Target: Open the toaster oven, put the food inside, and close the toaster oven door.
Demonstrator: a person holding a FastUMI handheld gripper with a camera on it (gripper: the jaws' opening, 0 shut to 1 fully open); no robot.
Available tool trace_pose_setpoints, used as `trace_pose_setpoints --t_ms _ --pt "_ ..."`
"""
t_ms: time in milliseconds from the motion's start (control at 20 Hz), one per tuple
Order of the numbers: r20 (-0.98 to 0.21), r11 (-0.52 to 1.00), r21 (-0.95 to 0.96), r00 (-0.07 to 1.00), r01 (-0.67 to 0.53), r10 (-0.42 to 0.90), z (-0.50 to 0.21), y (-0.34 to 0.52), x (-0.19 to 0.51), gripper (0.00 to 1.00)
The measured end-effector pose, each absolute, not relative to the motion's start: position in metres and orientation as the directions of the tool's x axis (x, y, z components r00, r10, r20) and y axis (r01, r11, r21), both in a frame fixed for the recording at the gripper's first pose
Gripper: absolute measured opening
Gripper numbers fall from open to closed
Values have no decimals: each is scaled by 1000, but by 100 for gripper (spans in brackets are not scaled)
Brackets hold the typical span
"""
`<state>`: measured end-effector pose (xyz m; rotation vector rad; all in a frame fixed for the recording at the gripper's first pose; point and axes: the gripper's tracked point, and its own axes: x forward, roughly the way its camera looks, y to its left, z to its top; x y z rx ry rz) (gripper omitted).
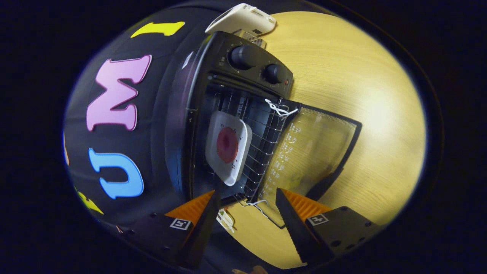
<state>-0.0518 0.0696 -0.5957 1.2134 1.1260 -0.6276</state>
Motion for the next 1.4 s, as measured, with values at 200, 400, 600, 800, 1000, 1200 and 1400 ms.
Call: trace_pose_setpoints --t_ms 200,400,600,800,1000,1200,1400 --pt "-906 520 416 390 746 166 -563 53 -82 95" --pt "-929 823 282 354 493 107 -556 44 -128 98" --pt "-943 949 124 332 291 22 -581 50 -154 99" --pt "-961 992 -28 271 127 -62 -626 55 -183 100" --pt "-968 988 -55 236 146 -89 -660 61 -179 99" --pt "-970 983 -95 210 156 -127 -683 55 -170 100" --pt "-957 986 -123 250 111 -147 -679 56 -167 99"
